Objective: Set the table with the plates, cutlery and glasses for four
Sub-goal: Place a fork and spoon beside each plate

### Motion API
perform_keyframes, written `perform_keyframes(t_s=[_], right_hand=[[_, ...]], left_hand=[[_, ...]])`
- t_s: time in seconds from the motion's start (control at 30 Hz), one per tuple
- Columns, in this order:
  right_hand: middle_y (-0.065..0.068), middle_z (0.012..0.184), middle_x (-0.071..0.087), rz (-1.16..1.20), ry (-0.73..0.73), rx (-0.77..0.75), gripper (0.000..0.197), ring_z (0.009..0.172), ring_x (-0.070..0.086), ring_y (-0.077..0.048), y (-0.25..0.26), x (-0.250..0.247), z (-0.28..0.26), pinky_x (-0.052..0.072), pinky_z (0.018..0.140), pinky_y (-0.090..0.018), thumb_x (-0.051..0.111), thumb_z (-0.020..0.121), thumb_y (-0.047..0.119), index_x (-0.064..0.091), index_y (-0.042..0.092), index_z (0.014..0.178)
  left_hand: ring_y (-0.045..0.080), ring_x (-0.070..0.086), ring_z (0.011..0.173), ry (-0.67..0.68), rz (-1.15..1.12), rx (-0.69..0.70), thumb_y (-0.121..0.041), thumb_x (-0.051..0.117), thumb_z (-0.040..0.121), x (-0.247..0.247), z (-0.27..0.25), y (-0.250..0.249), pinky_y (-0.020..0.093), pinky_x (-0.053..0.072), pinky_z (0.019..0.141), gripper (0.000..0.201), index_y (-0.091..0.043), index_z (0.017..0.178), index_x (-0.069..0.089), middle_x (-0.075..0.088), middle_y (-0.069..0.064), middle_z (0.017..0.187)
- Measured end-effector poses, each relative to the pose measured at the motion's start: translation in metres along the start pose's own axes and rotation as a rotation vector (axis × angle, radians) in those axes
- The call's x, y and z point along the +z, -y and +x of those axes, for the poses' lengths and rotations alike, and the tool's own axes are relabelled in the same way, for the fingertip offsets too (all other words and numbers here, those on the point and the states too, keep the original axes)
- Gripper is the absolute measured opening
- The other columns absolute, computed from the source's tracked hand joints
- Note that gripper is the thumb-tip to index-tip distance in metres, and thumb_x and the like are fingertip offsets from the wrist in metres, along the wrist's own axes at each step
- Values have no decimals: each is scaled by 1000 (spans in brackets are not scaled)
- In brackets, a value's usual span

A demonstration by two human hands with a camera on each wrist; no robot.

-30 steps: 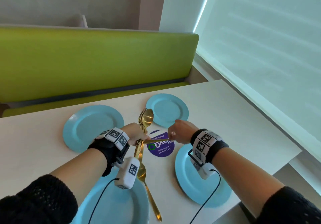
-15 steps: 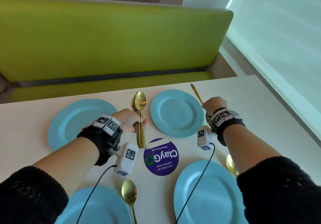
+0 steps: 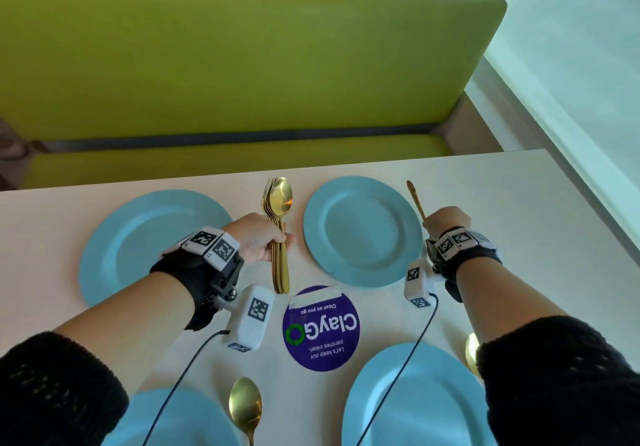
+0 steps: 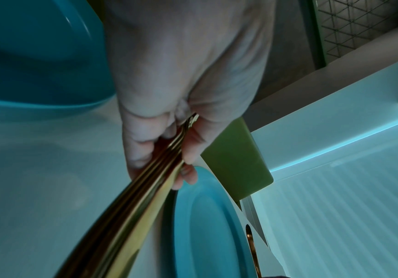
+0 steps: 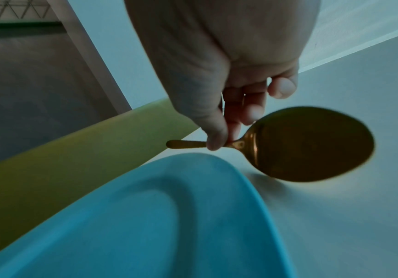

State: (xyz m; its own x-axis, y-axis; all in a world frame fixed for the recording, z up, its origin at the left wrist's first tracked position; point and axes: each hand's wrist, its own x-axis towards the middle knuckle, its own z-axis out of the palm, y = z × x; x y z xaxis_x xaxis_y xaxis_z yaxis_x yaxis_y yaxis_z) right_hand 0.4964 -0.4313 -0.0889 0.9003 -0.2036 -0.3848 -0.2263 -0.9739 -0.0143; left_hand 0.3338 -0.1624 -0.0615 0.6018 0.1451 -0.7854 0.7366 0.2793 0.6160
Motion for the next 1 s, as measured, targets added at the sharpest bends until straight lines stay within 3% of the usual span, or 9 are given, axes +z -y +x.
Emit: perform_keyframes(t_s=[0.07,0.13,0.33,0.5,0.57,0.7,0.83,0.93,1.0], right_hand=[[-15,105,69,8,4,-5,17,84,58,-29,0,5,5,39,67,-25,52,89,12,66,4,92],[-15,102,69,23,-9,-7,14,79,57,-29,0,9,9,39,65,-25,52,88,12,64,6,85],[-15,97,69,125,-39,29,14,75,53,-28,1,12,14,43,70,-28,52,87,12,60,8,76],[-12,96,72,228,-49,15,19,76,58,-29,-2,15,18,51,79,-30,57,82,16,73,9,89],[-12,98,71,261,-50,15,19,81,60,-29,-1,12,13,53,81,-31,58,83,16,73,9,91],[-14,113,66,283,-102,-35,21,106,60,-33,8,0,-1,49,95,-38,53,88,10,68,9,104],[-13,116,65,326,-165,-320,23,110,59,-31,39,-13,-34,47,95,-34,57,88,15,67,13,110],[-7,111,67,280,-106,-631,23,106,61,-24,66,-11,-74,43,91,-27,60,89,16,66,13,110],[-5,111,65,171,-49,-812,23,105,59,-21,79,-2,-105,44,90,-28,59,90,17,66,15,112]], left_hand=[[20,57,75,-7,1,2,15,34,92,1,4,1,35,50,77,23,-3,84,48,57,14,81],[20,56,75,-7,27,1,15,34,91,3,7,2,38,47,85,24,-3,84,47,58,14,81],[20,55,78,11,67,2,17,34,89,7,12,4,31,47,74,26,-4,85,48,58,13,85],[19,55,77,40,73,11,18,35,89,12,13,6,28,47,70,28,-5,86,51,56,12,85],[19,55,78,55,79,8,18,36,88,14,13,7,28,47,69,29,-5,87,53,56,11,86],[18,55,75,50,95,21,18,39,88,16,11,8,26,46,69,29,-6,84,55,55,9,83],[20,56,72,27,86,64,19,42,87,16,5,9,26,47,68,29,-5,79,56,57,11,78],[21,57,71,27,111,91,19,43,87,13,-4,9,27,47,69,29,-6,79,56,58,11,77],[20,58,71,27,151,108,17,44,87,10,-10,9,25,47,66,27,-5,80,57,59,11,77]])
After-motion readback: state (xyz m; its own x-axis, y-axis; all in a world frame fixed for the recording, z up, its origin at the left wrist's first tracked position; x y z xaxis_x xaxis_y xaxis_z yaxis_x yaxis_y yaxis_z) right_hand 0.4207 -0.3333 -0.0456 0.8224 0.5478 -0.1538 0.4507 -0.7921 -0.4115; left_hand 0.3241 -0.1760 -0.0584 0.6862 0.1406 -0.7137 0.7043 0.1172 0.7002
